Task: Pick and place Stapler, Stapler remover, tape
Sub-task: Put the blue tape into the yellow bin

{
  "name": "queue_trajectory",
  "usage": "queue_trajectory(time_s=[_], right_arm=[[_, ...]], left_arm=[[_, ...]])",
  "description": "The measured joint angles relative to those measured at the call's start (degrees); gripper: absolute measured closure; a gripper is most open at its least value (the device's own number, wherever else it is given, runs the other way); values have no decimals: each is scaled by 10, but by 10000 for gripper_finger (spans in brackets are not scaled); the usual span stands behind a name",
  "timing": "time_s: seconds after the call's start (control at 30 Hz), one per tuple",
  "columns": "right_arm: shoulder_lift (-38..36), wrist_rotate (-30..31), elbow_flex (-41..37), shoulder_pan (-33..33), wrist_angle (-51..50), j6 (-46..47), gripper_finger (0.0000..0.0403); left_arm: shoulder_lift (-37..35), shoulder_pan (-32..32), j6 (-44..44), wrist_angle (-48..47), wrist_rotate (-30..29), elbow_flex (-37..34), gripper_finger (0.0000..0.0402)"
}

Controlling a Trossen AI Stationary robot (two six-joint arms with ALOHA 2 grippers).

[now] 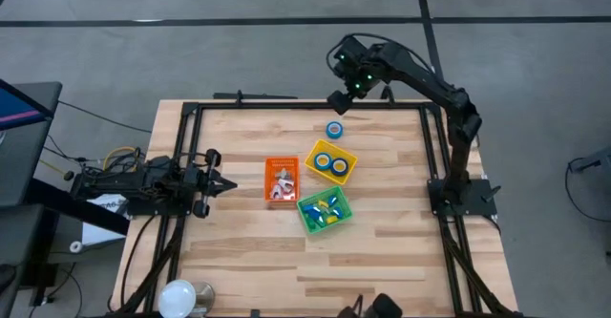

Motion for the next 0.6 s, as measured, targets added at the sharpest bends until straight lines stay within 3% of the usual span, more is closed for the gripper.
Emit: queue_trajectory(time_s=[0.6], right_arm=[[66, 0, 0, -6, -7, -9, 121]], left_arm=[[0, 0, 0, 0, 0, 0, 398]])
